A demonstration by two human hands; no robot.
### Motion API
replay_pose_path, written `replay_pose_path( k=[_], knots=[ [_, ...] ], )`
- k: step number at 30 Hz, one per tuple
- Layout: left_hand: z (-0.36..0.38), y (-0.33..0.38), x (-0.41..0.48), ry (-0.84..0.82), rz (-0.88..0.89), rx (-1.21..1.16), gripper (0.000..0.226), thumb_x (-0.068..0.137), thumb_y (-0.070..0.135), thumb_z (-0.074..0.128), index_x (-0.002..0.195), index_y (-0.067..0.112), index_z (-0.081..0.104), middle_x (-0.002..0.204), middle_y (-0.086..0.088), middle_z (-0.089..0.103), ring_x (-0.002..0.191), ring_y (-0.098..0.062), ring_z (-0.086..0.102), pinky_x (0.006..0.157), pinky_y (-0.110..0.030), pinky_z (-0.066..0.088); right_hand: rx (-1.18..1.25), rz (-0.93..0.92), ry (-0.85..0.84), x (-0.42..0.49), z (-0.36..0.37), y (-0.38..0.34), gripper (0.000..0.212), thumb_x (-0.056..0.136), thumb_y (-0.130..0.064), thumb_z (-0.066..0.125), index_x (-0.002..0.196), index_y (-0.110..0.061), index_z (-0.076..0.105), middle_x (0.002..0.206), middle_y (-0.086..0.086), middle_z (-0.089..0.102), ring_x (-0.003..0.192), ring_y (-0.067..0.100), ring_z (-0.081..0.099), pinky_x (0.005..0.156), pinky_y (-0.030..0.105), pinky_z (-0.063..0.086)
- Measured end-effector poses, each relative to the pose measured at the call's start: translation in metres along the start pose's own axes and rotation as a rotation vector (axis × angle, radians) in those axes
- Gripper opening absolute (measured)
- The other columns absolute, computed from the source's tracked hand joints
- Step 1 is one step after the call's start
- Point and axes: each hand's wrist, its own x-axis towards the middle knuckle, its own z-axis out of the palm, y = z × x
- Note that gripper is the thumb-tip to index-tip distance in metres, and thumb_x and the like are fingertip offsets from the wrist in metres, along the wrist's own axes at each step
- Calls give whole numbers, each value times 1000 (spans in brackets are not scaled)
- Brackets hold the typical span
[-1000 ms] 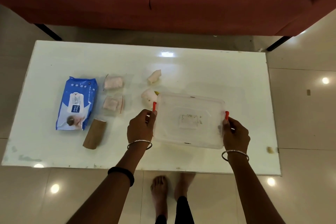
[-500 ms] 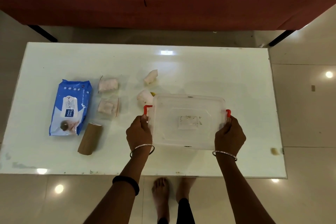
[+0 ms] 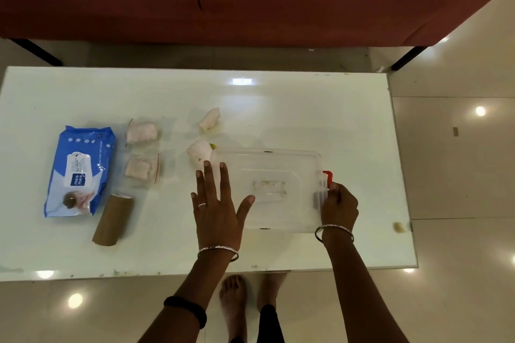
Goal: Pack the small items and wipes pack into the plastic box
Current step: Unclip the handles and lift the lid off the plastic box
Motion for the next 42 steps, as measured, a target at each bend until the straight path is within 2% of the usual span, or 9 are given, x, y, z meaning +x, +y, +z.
replay_pose_path(
  k=[2, 5, 8, 13, 18, 24, 29, 37, 42],
  knots=[
    [0, 2, 1, -1, -2, -20, 85, 86, 70, 27, 152, 25, -1, 162, -4, -9, 150, -30, 2, 114, -55, 28, 143, 161, -116, 6, -3, 2, 33, 93, -19, 54, 66, -2, 60, 61, 12, 44, 66, 25, 37, 65, 33, 33],
    [-4, 3, 1, 6, 14, -80, 86, 85, 68, 37, 152, 26, 3, 162, -3, -7, 150, -27, 1, 115, -51, 26, 206, 301, -144, 8, -8, 3, 20, 84, -17, 67, 92, -1, 75, 72, 12, 65, 68, 25, 59, 72, 35, 51],
    [-11, 0, 1, 39, 18, -365, 84, 83, 54, 58, 151, 26, 17, 163, 2, 4, 150, -18, 5, 114, -35, 24, 123, 194, 44, 1, -14, -5, 17, 86, -22, 65, 95, -13, 76, 89, 11, 75, 86, 31, 71, 91, 43, 55],
    [-22, -10, -5, 296, -210, -624, 57, 85, 22, 67, 136, 9, 44, 136, -12, 51, 122, -25, 53, 96, -34, 45, 124, 70, -16, -24, -25, -23, 19, 92, -30, 61, 100, -18, 73, 96, 5, 75, 84, 23, 68, 76, 29, 51],
    [-30, -12, 1, 131, -473, -777, 34, 85, 19, 66, 118, 15, 63, 113, -4, 65, 97, -18, 64, 70, -12, 41, 14, 10, -120, -31, -29, -27, 28, 86, -25, 70, 111, -13, 71, 100, 4, 74, 81, 15, 65, 78, 23, 43],
    [-37, -22, 13, 64, -540, -818, 21, 81, 19, 70, 102, 20, 72, 89, 0, 70, 71, -4, 65, 69, -18, 51, -48, -69, -53, -35, -31, -32, 35, 78, -16, 78, 111, -10, 69, 104, 8, 74, 93, 25, 72, 77, 23, 50],
    [-31, -43, 29, -115, -643, -1059, 24, 93, 19, 54, 107, 10, 71, 107, -19, 70, 100, -34, 67, 88, -48, 56, -343, -481, 23, -43, -18, -64, 46, 77, -22, 73, 121, -16, 62, 123, 8, 62, 113, 30, 57, 94, 39, 44],
    [-17, -56, 31, -425, -891, -1258, 13, 84, 14, 60, 86, 16, 72, 77, -5, 75, 74, -20, 69, 60, -30, 53, -895, -1205, -765, -72, 57, -125, 82, 71, -65, 66, 142, -30, 43, 151, 1, 39, 148, 24, 21, 120, 50, 14],
    [-11, -62, 38, -396, -814, -1257, 19, 92, 6, 52, 94, 13, 69, 78, -5, 71, 70, -19, 68, 57, -28, 53, -990, -1366, -777, -62, 80, -143, 83, 66, -78, 59, 136, -34, 49, 137, 4, 40, 145, 28, 23, 118, 61, 8]
  ],
)
